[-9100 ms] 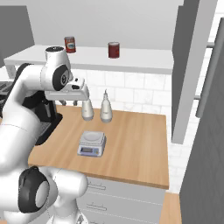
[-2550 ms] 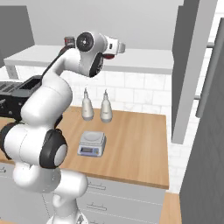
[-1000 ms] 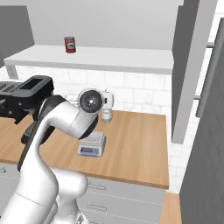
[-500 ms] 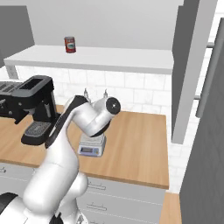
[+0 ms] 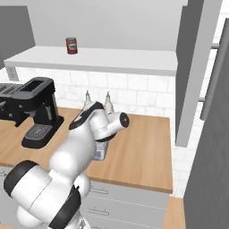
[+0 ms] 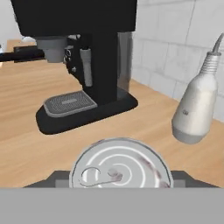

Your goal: Pick the canned food and place it on the digital scale for weighing, and close the cabinet.

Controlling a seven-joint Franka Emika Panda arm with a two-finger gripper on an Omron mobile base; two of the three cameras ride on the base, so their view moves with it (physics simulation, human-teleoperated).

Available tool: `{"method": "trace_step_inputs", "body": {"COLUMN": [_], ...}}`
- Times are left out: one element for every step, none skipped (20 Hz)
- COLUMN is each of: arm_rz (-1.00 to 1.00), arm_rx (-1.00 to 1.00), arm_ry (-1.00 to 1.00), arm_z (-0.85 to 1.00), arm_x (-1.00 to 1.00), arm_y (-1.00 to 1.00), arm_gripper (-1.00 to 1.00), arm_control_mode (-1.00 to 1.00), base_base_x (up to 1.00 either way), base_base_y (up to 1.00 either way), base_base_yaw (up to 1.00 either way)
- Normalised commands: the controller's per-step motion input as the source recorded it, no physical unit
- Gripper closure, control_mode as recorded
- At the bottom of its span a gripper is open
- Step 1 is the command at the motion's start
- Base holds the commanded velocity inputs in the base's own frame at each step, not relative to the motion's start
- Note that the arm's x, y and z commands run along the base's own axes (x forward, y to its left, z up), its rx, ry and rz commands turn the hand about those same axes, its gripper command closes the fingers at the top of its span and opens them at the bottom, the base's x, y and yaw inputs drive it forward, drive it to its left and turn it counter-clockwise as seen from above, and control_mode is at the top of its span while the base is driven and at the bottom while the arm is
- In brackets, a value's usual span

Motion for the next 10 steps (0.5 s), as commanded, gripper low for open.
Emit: {"method": "trace_step_inputs", "body": {"arm_rz": [0.26,0.27,0.27,0.27,0.23,0.18,0.13,0.11,0.08,0.06], "arm_rx": [0.00,0.00,0.00,0.00,0.00,0.00,0.00,0.00,0.00,0.00], "arm_ry": [0.15,0.11,0.07,0.05,0.00,0.00,-0.05,-0.12,-0.17,-0.17], "arm_z": [-0.32,-0.39,-0.38,-0.45,-0.39,-0.39,-0.43,-0.46,-0.47,-0.46], "arm_x": [0.35,0.36,0.30,0.27,0.19,0.13,0.21,0.24,0.18,0.16], "arm_y": [0.00,0.00,0.00,0.00,0.01,0.00,0.00,0.00,0.00,0.00], "arm_gripper": [1.00,1.00,1.00,1.00,1.00,1.00,1.00,1.00,1.00,1.00], "arm_control_mode": [-1.00,-1.00,-1.00,-1.00,-1.00,-1.00,-1.00,-1.00,-1.00,-1.00], "base_base_x": [0.00,0.00,0.00,0.00,0.00,0.00,0.00,0.00,0.00,0.00], "base_base_y": [0.00,0.00,0.00,0.00,0.00,0.00,0.00,0.00,0.00,0.00], "base_base_yaw": [0.00,0.00,0.00,0.00,0.00,0.00,0.00,0.00,0.00,0.00]}}
